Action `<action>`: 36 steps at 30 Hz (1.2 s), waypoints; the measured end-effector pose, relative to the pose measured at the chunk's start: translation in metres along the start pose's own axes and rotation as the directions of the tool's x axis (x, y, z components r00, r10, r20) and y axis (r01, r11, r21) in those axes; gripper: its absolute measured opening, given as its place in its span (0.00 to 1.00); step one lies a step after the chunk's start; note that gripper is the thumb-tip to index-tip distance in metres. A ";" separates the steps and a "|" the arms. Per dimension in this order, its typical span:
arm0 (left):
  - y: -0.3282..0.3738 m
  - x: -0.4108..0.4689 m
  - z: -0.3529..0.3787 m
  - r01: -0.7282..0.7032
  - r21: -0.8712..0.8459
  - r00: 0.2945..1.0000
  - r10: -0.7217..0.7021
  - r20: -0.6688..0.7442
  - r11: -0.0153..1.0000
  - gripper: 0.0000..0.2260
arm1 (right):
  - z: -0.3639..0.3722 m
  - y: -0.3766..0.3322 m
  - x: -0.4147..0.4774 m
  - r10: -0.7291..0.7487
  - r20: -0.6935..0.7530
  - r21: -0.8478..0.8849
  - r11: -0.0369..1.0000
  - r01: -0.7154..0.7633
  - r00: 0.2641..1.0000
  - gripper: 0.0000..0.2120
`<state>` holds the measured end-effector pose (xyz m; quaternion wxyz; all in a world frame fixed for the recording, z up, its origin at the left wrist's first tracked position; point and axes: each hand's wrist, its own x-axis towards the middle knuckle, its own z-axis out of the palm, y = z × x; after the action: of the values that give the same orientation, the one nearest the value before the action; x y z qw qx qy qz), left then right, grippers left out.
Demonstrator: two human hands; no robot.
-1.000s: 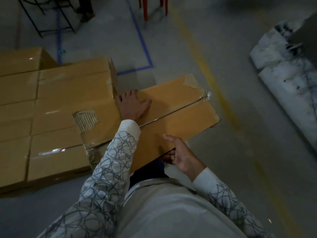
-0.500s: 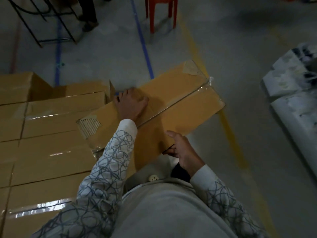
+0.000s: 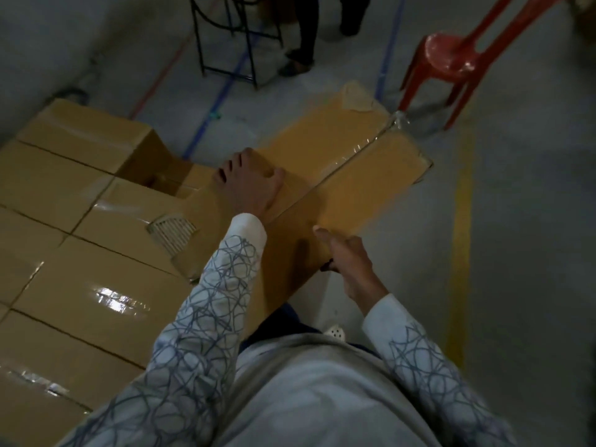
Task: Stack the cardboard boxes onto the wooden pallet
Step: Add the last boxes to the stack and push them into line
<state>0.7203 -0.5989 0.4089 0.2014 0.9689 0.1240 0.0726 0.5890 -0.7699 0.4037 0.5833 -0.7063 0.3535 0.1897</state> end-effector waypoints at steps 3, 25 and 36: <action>0.009 0.047 0.001 0.110 0.002 0.993 -0.110 -0.041 0.994 0.34 | 0.005 -0.048 0.041 -0.066 0.069 -0.015 0.998 0.067 0.995 0.45; -0.063 0.292 0.055 0.748 -0.463 0.589 -0.797 0.132 0.476 0.39 | 0.206 -0.350 0.368 -0.246 0.317 -0.579 0.714 0.393 0.916 0.48; -0.127 0.334 0.174 0.758 -0.642 0.175 -0.910 0.376 -0.119 0.39 | 0.360 -0.365 0.509 0.001 0.439 -0.713 0.609 0.348 0.899 0.43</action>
<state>1.0465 -0.4609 0.2295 0.5494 0.4709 0.6875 0.0621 1.2488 -0.5415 0.2202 0.2955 -0.8654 0.0390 0.4029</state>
